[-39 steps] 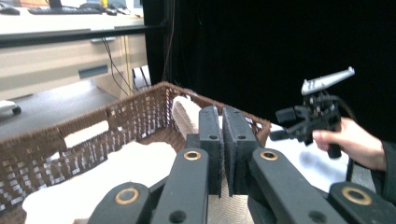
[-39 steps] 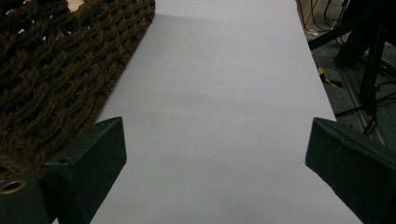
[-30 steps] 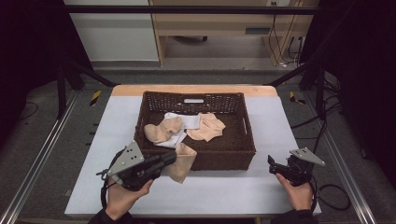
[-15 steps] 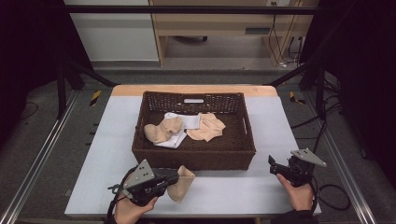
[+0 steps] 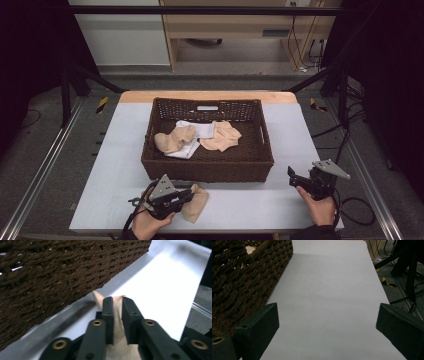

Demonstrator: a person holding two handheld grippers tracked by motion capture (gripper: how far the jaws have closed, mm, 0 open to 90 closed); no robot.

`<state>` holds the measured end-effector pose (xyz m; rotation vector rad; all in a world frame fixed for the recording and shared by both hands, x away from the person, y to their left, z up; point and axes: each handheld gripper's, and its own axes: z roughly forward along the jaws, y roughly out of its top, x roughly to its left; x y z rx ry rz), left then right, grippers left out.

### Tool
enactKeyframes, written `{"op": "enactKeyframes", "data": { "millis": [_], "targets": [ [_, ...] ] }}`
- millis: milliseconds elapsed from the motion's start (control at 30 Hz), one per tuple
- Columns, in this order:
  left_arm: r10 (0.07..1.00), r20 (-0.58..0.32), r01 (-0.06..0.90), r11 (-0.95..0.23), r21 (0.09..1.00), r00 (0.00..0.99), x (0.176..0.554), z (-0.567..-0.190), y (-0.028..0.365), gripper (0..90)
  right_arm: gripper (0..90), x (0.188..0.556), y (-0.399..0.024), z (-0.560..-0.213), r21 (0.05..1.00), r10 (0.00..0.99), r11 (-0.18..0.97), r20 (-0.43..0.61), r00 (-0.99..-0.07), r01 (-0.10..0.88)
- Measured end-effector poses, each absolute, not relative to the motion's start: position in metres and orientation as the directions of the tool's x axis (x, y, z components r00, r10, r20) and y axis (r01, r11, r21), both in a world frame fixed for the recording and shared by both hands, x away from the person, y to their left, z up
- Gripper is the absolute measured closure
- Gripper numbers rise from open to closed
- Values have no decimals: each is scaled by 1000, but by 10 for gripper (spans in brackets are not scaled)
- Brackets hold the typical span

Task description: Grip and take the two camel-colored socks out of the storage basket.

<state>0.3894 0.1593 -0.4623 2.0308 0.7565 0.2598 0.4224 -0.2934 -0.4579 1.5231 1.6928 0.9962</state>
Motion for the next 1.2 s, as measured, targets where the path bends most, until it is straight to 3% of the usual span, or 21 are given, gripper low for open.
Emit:
{"op": "enactKeyframes", "data": {
  "millis": [33,67,200,367,1200],
  "targets": [
    [603,-97,401,-393,828,792,389,-462,159,718,51,422,-293,-458,865,993,40,22,-119,500],
    [602,-71,378,-401,835,795,388,-461,160,642,51,422,-293,-458,868,992,39,23,-120,494],
    [616,-70,368,-371,852,784,386,-455,165,518,51,422,-293,-458,869,993,37,24,-118,493],
    [643,-65,345,-321,882,763,382,-437,174,440,52,421,-293,-458,881,993,32,24,-111,471],
    [733,-51,255,-170,952,679,409,-360,199,397,43,423,-296,-456,887,995,-4,49,-86,461]
  ]
}}
